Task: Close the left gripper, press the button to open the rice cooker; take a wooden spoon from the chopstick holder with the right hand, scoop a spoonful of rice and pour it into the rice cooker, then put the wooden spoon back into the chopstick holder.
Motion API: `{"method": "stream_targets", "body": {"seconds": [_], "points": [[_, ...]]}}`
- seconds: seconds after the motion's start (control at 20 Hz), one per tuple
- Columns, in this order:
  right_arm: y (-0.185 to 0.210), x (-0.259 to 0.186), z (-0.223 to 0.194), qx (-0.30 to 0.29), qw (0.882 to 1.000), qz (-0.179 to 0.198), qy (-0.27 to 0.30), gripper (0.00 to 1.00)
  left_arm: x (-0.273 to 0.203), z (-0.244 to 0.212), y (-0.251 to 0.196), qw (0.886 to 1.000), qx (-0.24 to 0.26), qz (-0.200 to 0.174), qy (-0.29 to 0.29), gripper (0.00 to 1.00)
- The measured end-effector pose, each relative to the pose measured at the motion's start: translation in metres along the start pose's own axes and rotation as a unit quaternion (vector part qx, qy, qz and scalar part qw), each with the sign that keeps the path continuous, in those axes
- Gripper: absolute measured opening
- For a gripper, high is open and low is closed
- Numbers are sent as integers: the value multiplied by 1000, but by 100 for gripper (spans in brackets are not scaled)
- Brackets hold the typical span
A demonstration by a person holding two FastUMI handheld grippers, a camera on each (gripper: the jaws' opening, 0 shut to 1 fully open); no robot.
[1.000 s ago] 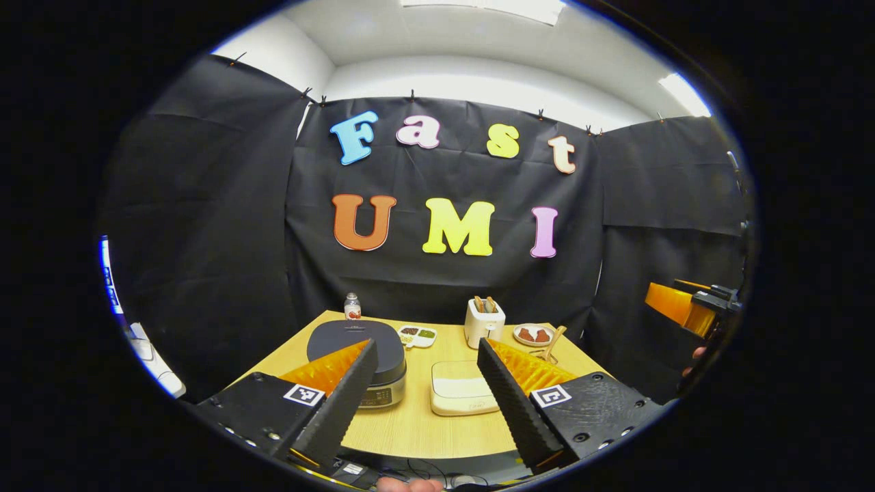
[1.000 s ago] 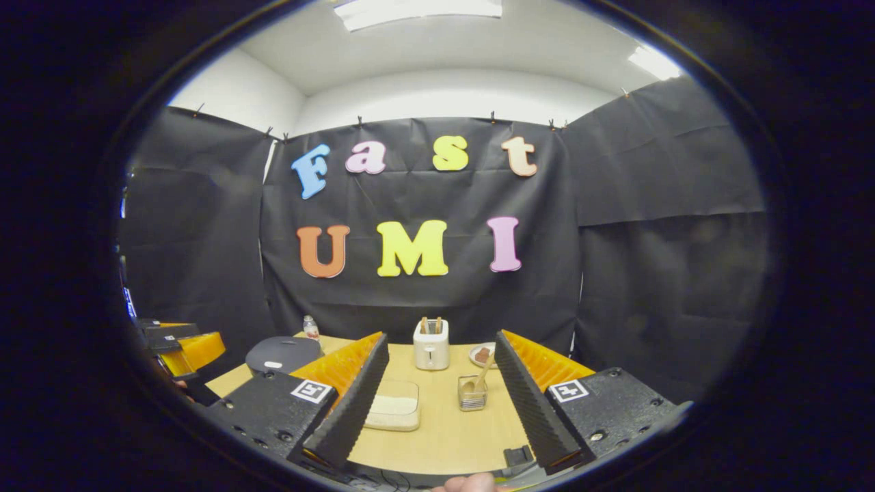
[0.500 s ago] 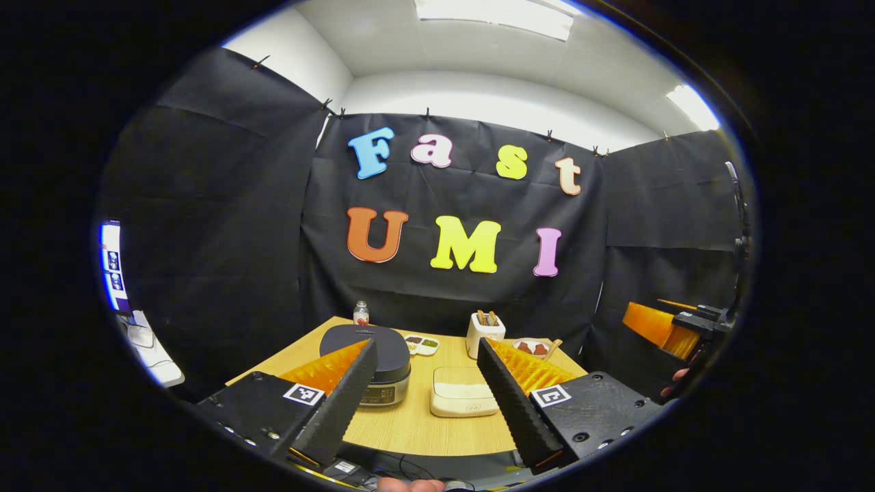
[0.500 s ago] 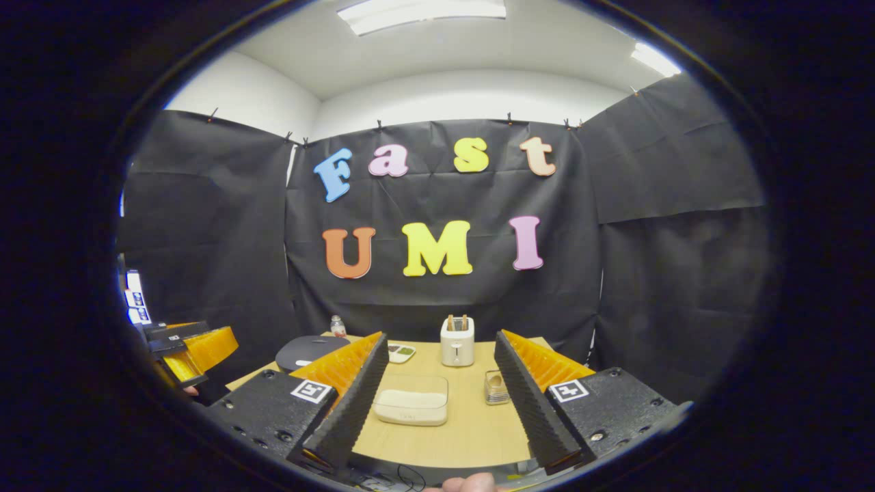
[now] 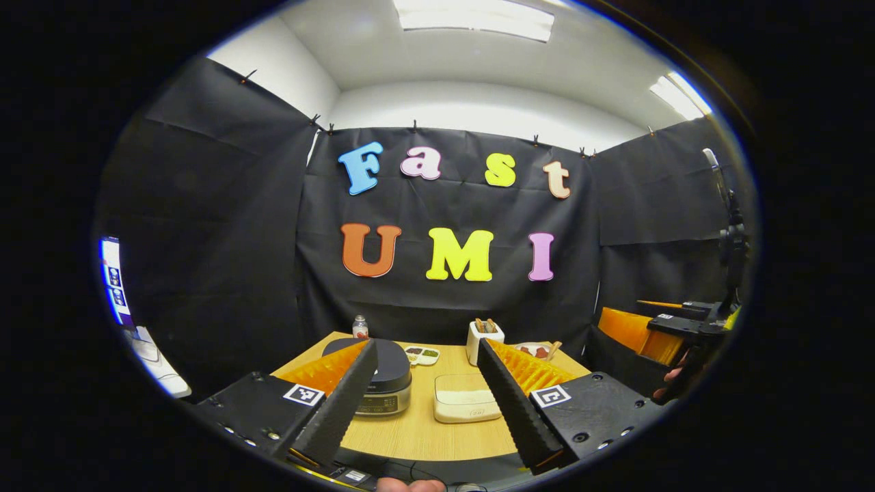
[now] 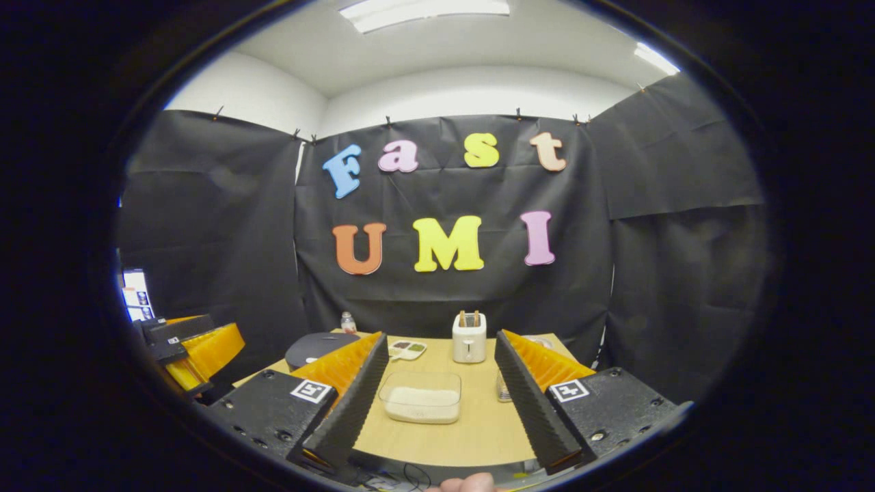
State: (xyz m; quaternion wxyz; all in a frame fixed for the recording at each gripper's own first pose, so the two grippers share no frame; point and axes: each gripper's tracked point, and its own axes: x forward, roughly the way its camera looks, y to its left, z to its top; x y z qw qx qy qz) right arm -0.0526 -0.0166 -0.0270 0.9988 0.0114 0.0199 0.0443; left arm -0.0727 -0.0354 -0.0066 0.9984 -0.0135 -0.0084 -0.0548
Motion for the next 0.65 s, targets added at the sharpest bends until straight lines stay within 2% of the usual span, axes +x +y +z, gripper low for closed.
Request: {"method": "stream_targets", "body": {"seconds": [0.25, 0.3, 0.65], "points": [[8, 1, -5, -5, 1000, 4, 4, 98, -2, -2, -3, 1000, 14, -9, 3, 94], [10, 1, -6, -5, 1000, 4, 5, 100, -3, -3, -3, 1000, 15, -9, 2, 95], [22, 0, -10, -6, 1000, 13, 6, 100, -5, -3, 5, 1000, 12, 1, -2, 94]]}}
